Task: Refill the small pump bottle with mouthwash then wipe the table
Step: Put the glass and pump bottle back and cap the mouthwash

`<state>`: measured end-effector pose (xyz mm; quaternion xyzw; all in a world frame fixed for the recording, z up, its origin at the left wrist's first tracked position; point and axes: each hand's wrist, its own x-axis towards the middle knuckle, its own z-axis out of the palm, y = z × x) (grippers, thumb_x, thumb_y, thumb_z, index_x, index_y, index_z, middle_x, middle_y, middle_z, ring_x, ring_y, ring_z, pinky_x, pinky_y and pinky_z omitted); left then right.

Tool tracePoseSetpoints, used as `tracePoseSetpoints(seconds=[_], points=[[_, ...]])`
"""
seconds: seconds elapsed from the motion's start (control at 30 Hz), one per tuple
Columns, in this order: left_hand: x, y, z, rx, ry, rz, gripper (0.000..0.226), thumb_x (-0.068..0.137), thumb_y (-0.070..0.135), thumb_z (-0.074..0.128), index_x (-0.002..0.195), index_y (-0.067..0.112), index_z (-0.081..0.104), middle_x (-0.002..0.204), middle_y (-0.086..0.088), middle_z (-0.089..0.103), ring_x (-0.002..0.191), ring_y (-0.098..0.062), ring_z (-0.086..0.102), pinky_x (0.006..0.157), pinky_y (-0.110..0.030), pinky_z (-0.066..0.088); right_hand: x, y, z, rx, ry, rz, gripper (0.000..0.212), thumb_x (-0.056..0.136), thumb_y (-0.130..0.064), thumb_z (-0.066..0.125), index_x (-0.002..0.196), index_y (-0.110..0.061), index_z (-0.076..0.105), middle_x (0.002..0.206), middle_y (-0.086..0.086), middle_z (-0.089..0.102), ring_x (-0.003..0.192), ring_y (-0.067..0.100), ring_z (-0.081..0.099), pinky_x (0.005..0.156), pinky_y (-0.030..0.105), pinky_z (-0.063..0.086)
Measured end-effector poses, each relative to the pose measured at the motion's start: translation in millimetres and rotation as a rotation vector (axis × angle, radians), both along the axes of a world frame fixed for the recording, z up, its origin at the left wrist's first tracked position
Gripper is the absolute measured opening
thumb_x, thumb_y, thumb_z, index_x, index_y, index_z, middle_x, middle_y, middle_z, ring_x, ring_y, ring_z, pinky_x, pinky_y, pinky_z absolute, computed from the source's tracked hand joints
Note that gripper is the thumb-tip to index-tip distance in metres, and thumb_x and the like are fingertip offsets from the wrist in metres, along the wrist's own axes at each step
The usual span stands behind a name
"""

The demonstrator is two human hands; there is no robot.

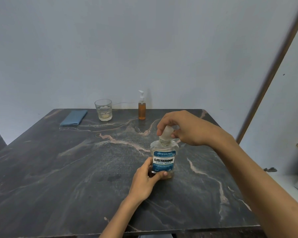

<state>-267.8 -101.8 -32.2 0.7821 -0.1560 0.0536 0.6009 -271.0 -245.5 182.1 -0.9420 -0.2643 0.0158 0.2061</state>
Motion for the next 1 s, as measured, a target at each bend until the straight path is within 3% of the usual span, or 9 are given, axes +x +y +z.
tracePoseSetpoints(seconds=[0.17,0.27,0.43,0.57,0.67,0.73,0.8,0.9,1.0], points=[[-1,0,1,0.000,-0.002,0.000,0.037,0.078,0.041,0.070,0.112,0.044,0.053,0.113,0.020,0.066,0.105,-0.001,0.062,0.093,-0.034,0.049,6,0,5,-0.061,-0.019,-0.010,0.030,0.080,-0.013,0.070,0.103,-0.031,0.063,0.104,-0.010,0.057,0.087,0.003,0.055,0.069,0.019,0.044],[-1,0,2,0.003,0.004,-0.005,0.038,0.078,0.042,0.069,0.111,0.050,0.051,0.114,0.022,0.065,0.106,0.001,0.061,0.093,-0.031,0.047,11,2,8,-0.133,-0.062,-0.048,0.027,0.077,-0.036,0.072,0.101,-0.028,0.063,0.095,-0.009,0.058,0.077,0.003,0.053,0.064,0.020,0.040],[-2,0,2,0.000,0.020,-0.011,0.038,0.078,0.046,0.068,0.111,0.051,0.051,0.116,0.023,0.063,0.108,0.002,0.059,0.094,-0.031,0.047,13,15,1,-0.296,-0.288,-0.217,0.054,0.071,-0.068,0.059,0.063,-0.016,0.050,0.063,-0.005,0.050,0.058,0.011,0.049,0.050,0.024,0.035],[-1,0,1,-0.002,0.020,-0.007,0.037,0.079,0.041,0.069,0.111,0.049,0.052,0.116,0.023,0.064,0.108,0.002,0.059,0.095,-0.032,0.048,9,27,-3,-0.506,-0.471,-0.322,0.073,0.067,-0.086,0.030,0.051,-0.015,0.035,0.051,-0.003,0.041,0.046,0.011,0.038,0.045,0.024,0.027],[-1,1,1,0.006,0.021,-0.006,0.038,0.079,0.041,0.069,0.110,0.052,0.051,0.116,0.024,0.063,0.108,0.002,0.059,0.096,-0.032,0.047,9,21,7,-0.423,-0.421,-0.382,0.075,0.067,-0.087,0.025,0.054,-0.015,0.044,0.056,-0.002,0.049,0.051,0.014,0.045,0.049,0.024,0.032],[-1,1,1,0.010,0.022,-0.009,0.037,0.080,0.040,0.069,0.110,0.052,0.051,0.117,0.024,0.063,0.109,0.002,0.058,0.096,-0.034,0.047,9,14,14,-0.363,-0.242,-0.252,0.062,0.075,-0.075,0.043,0.092,-0.019,0.064,0.095,0.002,0.064,0.082,0.019,0.059,0.068,0.029,0.044],[-2,1,2,0.011,0.019,-0.009,0.037,0.080,0.040,0.069,0.111,0.051,0.051,0.117,0.024,0.063,0.109,0.002,0.058,0.097,-0.035,0.047,3,14,20,-0.372,-0.071,-0.110,0.053,0.081,-0.047,0.062,0.128,-0.026,0.050,0.128,-0.001,0.054,0.108,0.018,0.054,0.082,0.030,0.042],[-3,0,3,0.007,0.003,0.001,0.038,0.079,0.043,0.069,0.112,0.050,0.051,0.115,0.023,0.064,0.108,0.001,0.059,0.096,-0.036,0.048,3,20,16,-0.344,-0.038,-0.109,0.031,0.082,-0.027,0.065,0.111,-0.016,0.063,0.093,0.004,0.068,0.074,0.014,0.066,0.061,0.024,0.048],[-3,0,4,0.005,0.006,-0.001,0.040,0.079,0.044,0.069,0.114,0.048,0.051,0.116,0.023,0.064,0.108,0.001,0.059,0.096,-0.035,0.047,4,23,16,-0.334,-0.084,-0.194,0.033,0.078,-0.041,0.069,0.086,-0.009,0.065,0.061,0.004,0.065,0.046,0.011,0.060,0.043,0.021,0.041]])
